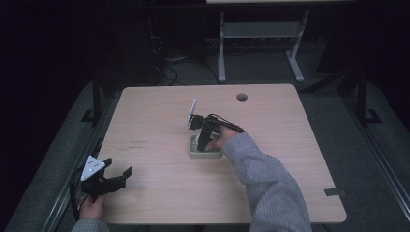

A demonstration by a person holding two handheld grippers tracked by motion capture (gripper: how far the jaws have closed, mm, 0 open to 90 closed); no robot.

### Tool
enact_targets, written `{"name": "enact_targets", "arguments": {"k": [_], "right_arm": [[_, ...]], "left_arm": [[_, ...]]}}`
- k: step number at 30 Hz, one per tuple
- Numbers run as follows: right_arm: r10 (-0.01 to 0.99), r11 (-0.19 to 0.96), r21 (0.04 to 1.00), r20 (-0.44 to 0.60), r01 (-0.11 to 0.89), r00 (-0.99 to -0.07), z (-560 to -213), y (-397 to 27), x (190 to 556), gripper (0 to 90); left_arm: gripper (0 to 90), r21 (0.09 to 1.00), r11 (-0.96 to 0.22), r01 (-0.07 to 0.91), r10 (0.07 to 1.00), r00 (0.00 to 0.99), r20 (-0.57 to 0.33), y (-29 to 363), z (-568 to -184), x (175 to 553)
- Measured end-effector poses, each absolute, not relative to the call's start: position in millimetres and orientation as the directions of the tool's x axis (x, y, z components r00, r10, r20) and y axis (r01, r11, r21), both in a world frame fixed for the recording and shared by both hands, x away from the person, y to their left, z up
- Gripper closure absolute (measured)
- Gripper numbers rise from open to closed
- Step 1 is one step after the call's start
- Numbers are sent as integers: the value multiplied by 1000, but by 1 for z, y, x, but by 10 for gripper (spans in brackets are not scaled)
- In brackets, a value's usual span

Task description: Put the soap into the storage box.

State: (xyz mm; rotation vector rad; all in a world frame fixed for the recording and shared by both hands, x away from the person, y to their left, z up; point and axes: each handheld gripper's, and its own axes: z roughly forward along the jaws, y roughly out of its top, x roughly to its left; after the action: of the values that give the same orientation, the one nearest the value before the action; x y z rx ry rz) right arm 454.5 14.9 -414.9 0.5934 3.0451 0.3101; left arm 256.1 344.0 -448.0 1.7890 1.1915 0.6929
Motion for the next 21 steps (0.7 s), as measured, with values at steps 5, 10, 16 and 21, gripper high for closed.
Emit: {"name": "enact_targets", "arguments": {"k": [5,10,16,21], "right_arm": [[380,903,205,31,378,-925,-413,14,455,227],[377,904,209,25,374,-926,-409,14,454,231],[383,898,223,31,380,-923,-405,12,454,226],[391,890,240,34,388,-920,-401,9,453,224]], "left_arm": [[128,879,-170,446,923,384,-16,344,-448,256],[128,880,-168,444,924,383,-17,345,-448,256],[128,878,-171,448,923,385,-17,345,-448,255],[128,877,-173,447,923,385,-14,345,-448,255]]}}
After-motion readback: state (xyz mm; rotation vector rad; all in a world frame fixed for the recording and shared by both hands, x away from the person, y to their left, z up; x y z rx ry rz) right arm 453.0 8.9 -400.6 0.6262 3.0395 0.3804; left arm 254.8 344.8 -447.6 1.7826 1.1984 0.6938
